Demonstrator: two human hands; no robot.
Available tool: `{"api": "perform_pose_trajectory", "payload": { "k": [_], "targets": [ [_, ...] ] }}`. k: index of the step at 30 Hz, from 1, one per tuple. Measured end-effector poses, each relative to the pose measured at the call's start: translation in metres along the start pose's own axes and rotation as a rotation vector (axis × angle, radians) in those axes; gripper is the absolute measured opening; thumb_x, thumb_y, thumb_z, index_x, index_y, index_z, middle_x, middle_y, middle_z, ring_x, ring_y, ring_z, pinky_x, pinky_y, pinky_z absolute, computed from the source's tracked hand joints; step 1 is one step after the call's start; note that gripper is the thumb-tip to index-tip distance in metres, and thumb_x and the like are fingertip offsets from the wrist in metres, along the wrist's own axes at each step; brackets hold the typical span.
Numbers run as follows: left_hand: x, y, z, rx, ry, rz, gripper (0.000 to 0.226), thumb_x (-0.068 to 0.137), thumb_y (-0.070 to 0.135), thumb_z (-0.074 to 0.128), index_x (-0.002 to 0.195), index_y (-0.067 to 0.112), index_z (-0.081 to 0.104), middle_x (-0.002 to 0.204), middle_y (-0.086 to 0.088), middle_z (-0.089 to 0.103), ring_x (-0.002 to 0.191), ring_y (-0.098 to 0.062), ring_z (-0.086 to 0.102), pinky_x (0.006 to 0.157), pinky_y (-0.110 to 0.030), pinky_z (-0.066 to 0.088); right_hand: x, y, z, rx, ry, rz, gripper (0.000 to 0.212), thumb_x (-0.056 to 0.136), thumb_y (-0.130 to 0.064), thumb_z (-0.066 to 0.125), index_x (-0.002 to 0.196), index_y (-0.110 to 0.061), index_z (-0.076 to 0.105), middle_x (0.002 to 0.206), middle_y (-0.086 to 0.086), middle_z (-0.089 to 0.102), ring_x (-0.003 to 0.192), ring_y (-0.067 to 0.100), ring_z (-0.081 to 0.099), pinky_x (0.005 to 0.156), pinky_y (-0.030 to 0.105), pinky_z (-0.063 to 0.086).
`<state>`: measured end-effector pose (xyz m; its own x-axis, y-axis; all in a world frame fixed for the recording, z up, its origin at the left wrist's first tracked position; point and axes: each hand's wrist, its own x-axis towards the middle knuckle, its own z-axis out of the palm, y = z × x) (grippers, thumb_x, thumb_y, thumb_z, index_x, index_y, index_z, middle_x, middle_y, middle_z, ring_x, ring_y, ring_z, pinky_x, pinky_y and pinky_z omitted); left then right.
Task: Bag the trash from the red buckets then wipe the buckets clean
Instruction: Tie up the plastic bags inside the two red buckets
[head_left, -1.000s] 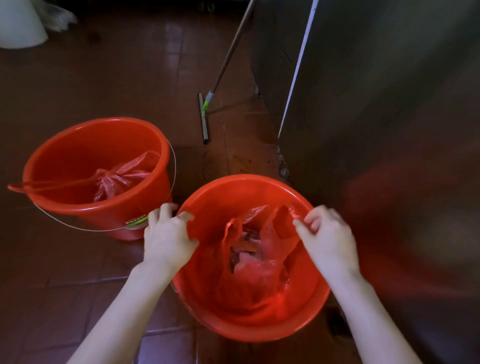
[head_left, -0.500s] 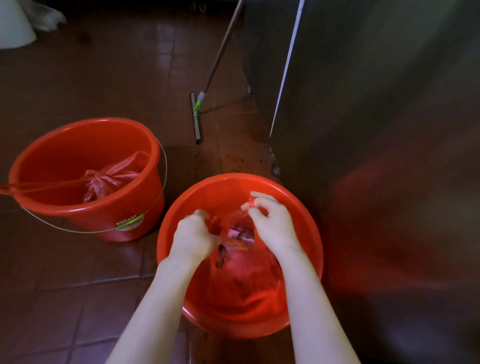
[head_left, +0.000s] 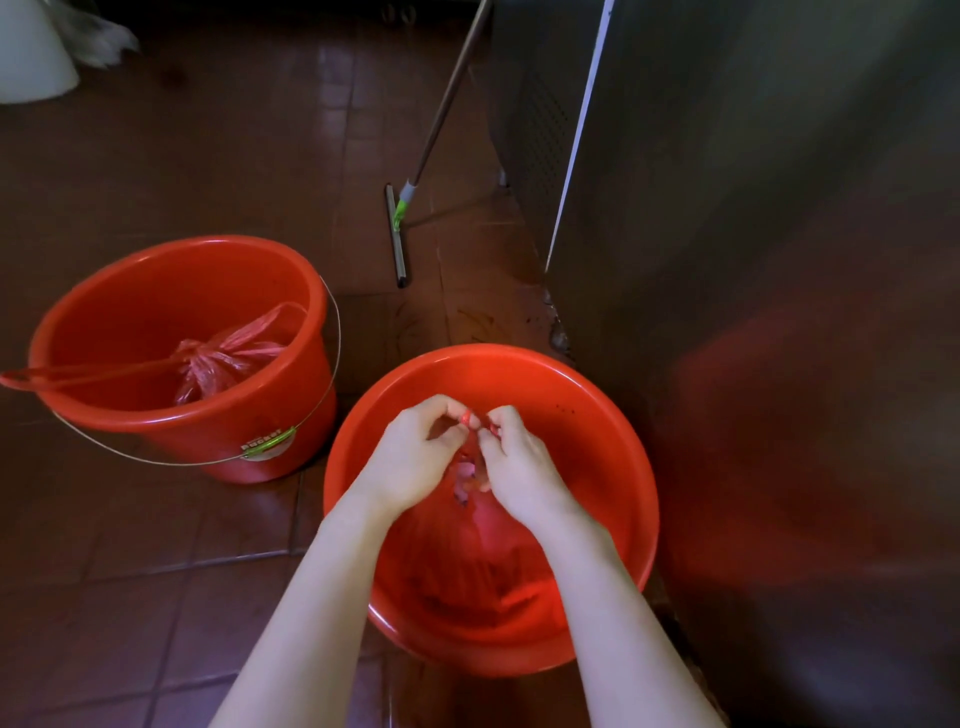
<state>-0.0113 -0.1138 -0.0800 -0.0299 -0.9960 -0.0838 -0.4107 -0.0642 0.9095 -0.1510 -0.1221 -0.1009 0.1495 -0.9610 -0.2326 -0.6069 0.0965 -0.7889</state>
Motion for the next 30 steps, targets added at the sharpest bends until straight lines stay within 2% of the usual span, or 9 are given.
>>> {"api": "perform_pose_trajectory", "payload": {
  "k": [3,6,11,16,21,24,26,28,30],
  "targets": [
    [0.004,-0.008,-0.005,0.168,0.068,0.041,0.016,0.096,0.008,0.058,0.093,0.019,0.07,0.093,0.008,0.07,0.087,-0.003,0.066,0.078,-0.01,0.046,0.002,0.0,0.003,-0.003,0.016,-0.05,0.017,0.102,-0.025,0.04,0.117,-0.024,0.049,0.116,0.007,0.062,0.107,0.027,0.059,0.092,0.042,0.049],
    [0.007,-0.016,-0.004,0.143,0.04,-0.025,0.014,0.093,0.009,0.064,0.092,0.021,0.071,0.089,0.006,0.072,0.086,-0.009,0.069,0.086,-0.028,0.055,0.004,0.001,0.007,0.001,0.042,-0.086,0.012,0.101,-0.017,0.044,0.107,-0.021,0.054,0.098,0.002,0.068,0.089,0.027,0.067,0.084,0.047,0.054],
    [0.009,-0.022,-0.004,-0.123,0.024,-0.199,0.032,0.084,0.009,0.075,0.103,0.024,0.055,0.079,-0.008,0.075,0.073,-0.02,0.074,0.073,-0.035,0.061,0.003,0.004,0.008,0.037,0.1,-0.157,0.018,0.095,-0.007,0.051,0.097,-0.021,0.063,0.088,0.001,0.067,0.079,0.02,0.068,0.078,0.044,0.057],
    [0.006,-0.028,0.002,-0.424,-0.038,-0.32,0.017,0.087,0.012,0.07,0.104,0.007,0.07,0.078,-0.013,0.075,0.068,-0.02,0.073,0.064,-0.027,0.057,0.003,0.004,0.007,0.148,0.053,-0.143,0.024,0.094,-0.006,0.053,0.103,-0.017,0.072,0.097,0.003,0.064,0.078,0.016,0.069,0.083,0.039,0.057],
    [0.005,-0.034,0.003,-0.412,-0.027,-0.421,0.024,0.085,0.029,0.073,0.087,0.006,0.073,0.074,-0.01,0.073,0.062,-0.013,0.065,0.073,-0.033,0.049,0.001,0.009,0.008,0.185,-0.017,-0.138,0.022,0.095,-0.015,0.057,0.11,-0.021,0.071,0.089,-0.005,0.068,0.079,0.004,0.067,0.083,0.026,0.055],
    [0.006,-0.033,0.006,-0.317,0.048,-0.454,0.034,0.086,0.039,0.071,0.081,0.005,0.069,0.071,-0.01,0.071,0.056,-0.013,0.059,0.058,-0.023,0.048,0.001,0.01,0.009,0.271,0.015,-0.133,0.025,0.092,-0.014,0.062,0.114,-0.024,0.069,0.085,-0.004,0.073,0.078,0.004,0.07,0.082,0.027,0.056],
    [0.005,-0.032,0.007,-0.283,0.012,-0.453,0.035,0.09,0.041,0.065,0.081,0.008,0.065,0.066,-0.006,0.067,0.046,-0.007,0.053,0.048,-0.017,0.042,0.002,0.01,0.01,0.29,0.04,-0.139,0.02,0.09,-0.013,0.065,0.105,-0.026,0.071,0.086,-0.003,0.074,0.076,0.007,0.071,0.079,0.028,0.059],
    [0.005,-0.029,0.007,-0.239,-0.061,-0.464,0.037,0.093,0.044,0.059,0.084,0.009,0.065,0.074,-0.008,0.07,0.055,-0.011,0.06,0.057,-0.022,0.046,0.003,0.012,0.011,0.283,0.084,-0.141,0.014,0.089,-0.016,0.067,0.094,-0.027,0.073,0.081,-0.005,0.074,0.072,0.007,0.071,0.076,0.03,0.06],
    [0.005,-0.028,0.008,-0.227,-0.129,-0.491,0.041,0.095,0.044,0.057,0.094,0.005,0.068,0.094,-0.019,0.073,0.079,-0.029,0.069,0.074,-0.035,0.05,0.005,0.014,0.011,0.253,0.14,-0.13,0.01,0.089,-0.019,0.068,0.087,-0.027,0.072,0.075,-0.007,0.073,0.066,0.006,0.07,0.071,0.028,0.059]
  ]
}}
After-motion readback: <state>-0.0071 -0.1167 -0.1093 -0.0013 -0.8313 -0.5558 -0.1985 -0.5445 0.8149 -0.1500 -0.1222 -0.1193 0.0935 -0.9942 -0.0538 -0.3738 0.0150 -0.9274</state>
